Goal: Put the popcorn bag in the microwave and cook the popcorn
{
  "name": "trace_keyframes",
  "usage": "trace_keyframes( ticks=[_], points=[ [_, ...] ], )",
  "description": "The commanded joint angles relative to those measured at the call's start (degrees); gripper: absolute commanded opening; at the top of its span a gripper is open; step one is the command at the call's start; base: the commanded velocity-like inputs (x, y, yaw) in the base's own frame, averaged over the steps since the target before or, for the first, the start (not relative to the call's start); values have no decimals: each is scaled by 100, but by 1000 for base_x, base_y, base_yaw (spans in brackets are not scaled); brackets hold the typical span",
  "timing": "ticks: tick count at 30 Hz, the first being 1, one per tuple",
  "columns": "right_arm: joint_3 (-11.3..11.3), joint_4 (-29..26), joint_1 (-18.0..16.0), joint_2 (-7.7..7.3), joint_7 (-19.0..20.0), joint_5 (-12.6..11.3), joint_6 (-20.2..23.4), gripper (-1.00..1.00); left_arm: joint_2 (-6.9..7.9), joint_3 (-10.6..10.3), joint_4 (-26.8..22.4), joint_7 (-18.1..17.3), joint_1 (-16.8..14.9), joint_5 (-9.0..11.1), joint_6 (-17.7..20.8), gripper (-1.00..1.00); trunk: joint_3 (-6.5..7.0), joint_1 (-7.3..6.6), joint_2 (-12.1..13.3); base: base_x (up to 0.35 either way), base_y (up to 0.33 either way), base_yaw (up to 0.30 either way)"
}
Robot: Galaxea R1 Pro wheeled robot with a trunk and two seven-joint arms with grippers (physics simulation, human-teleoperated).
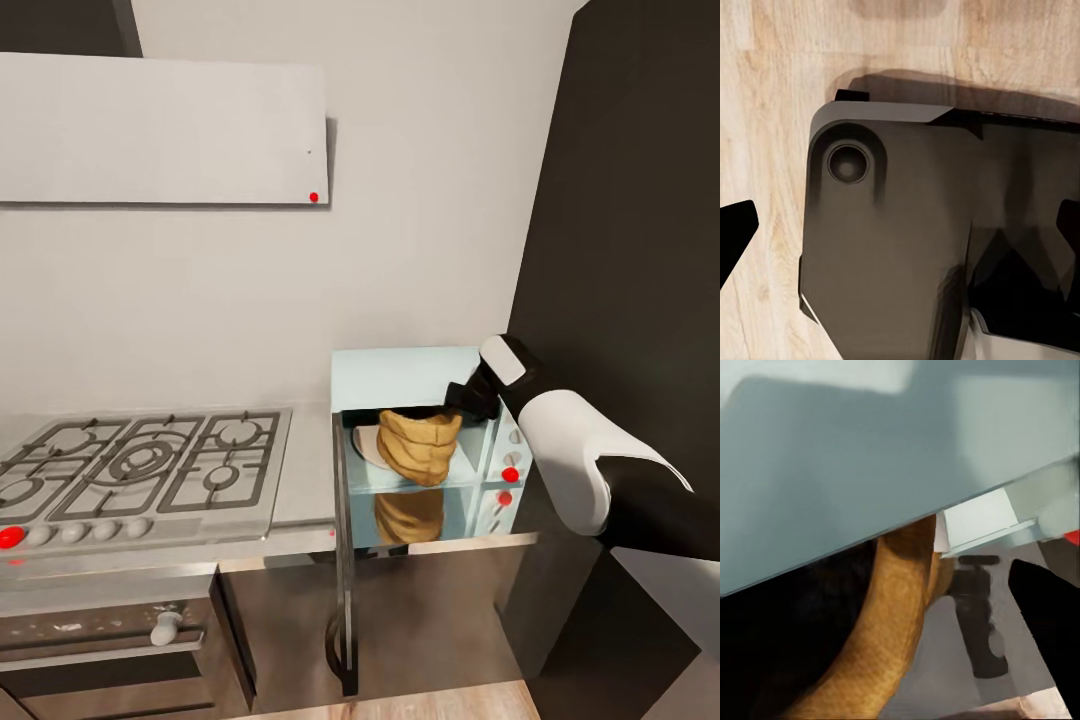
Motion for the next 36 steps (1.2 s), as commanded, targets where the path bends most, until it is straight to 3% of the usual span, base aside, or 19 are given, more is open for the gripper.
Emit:
trace_keyframes(
  ticks=[1,36],
  points=[
    [-86,-73,-4,7,-25,-162,8,100,-1,38,6,-7,-5,2,-18,100,-8,2,-4,0,0,0],
    [-86,-151,122,33,-23,-171,8,100,-10,32,8,-6,-3,2,-18,100,-8,2,-4,-27,0,0]
  ],
)
